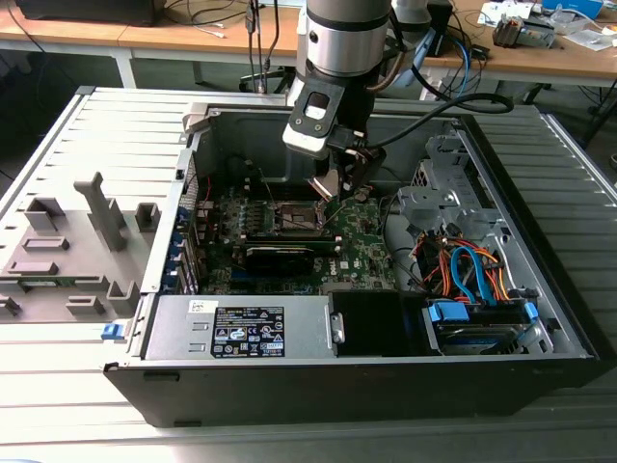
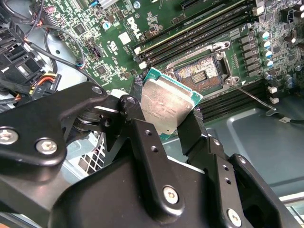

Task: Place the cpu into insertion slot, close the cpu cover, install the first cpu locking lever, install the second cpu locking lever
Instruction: 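Place the cpu into insertion slot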

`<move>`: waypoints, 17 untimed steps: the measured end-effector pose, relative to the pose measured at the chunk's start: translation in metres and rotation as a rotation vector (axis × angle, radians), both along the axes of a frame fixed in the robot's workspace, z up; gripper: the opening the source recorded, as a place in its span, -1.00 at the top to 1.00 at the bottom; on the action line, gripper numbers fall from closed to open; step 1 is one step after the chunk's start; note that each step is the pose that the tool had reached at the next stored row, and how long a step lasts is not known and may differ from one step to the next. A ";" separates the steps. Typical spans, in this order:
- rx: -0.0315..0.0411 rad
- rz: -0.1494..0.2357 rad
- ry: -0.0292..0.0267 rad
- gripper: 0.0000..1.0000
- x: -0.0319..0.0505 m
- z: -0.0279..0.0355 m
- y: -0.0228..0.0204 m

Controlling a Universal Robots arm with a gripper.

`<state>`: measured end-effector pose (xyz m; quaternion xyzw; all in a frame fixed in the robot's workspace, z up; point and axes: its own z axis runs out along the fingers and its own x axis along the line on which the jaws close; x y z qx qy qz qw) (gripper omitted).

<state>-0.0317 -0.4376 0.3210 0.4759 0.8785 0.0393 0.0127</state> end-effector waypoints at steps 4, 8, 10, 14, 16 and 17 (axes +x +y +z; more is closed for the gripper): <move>0.0000 -0.004 0.0000 -0.09 0.0000 0.0000 0.0000; 0.0000 -0.009 0.0000 -0.09 0.0000 0.0000 0.0000; 0.0000 -0.010 0.0000 -0.09 0.0000 0.0000 0.0000; 0.0000 -0.014 0.0000 -0.09 0.0000 0.0000 0.0000; 0.0000 -0.015 0.0000 -0.09 0.0000 0.0000 0.0000; 0.0000 -0.016 0.0000 -0.09 0.0000 0.0000 0.0000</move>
